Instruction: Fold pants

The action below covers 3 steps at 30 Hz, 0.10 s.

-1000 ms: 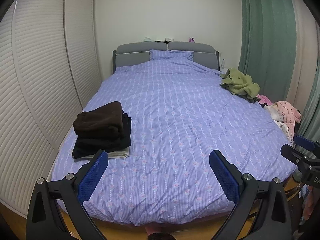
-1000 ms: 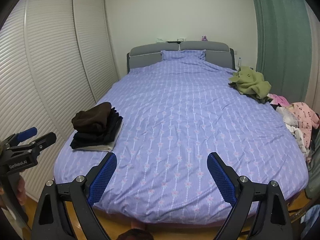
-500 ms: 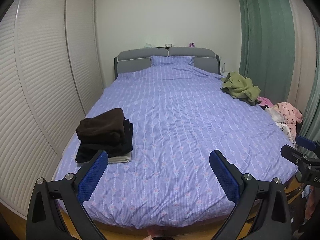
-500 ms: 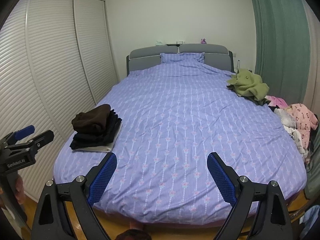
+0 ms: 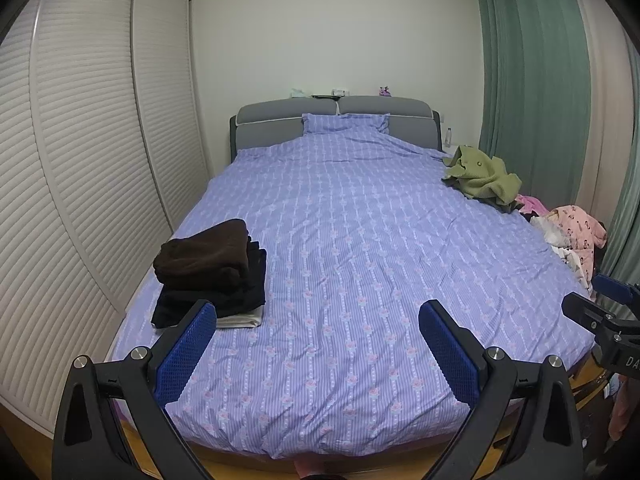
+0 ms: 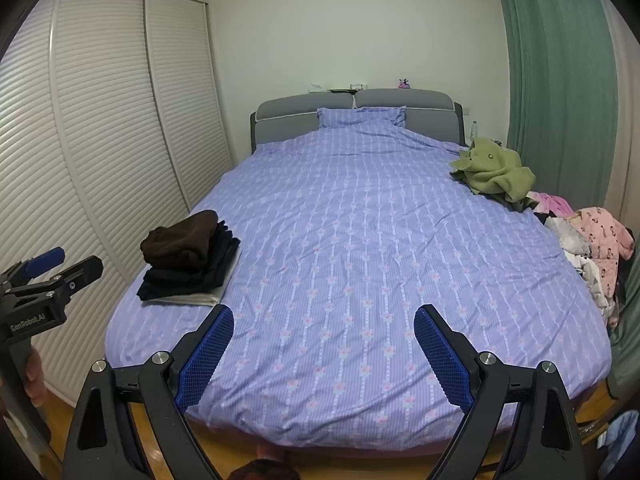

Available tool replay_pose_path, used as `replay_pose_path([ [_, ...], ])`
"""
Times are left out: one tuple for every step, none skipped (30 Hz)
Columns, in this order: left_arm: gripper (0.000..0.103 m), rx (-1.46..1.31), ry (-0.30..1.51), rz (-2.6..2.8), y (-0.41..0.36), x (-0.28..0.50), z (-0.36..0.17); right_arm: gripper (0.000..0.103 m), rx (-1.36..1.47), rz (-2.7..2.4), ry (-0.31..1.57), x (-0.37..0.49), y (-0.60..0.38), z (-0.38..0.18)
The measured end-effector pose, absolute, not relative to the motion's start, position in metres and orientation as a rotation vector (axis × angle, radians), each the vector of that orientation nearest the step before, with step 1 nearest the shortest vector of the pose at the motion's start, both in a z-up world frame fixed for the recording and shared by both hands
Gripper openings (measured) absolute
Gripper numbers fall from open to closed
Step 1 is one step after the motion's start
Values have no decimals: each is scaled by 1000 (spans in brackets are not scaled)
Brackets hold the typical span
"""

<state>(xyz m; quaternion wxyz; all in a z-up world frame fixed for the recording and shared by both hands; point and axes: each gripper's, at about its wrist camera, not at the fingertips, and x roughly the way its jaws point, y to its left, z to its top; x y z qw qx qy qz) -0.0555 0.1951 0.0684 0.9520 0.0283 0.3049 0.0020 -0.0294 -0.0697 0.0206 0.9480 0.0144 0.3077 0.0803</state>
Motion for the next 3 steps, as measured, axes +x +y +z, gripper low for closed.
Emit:
replay_pose_path([
  [103, 58, 621, 3, 194, -55, 69, 93, 30, 162, 626, -30, -70, 21],
  [103, 57, 624, 3, 194, -54, 69, 93, 31, 162, 626, -30, -70, 21],
  [103, 54, 627, 2, 194, -53, 69, 93, 31, 160, 626, -30, -70, 22],
])
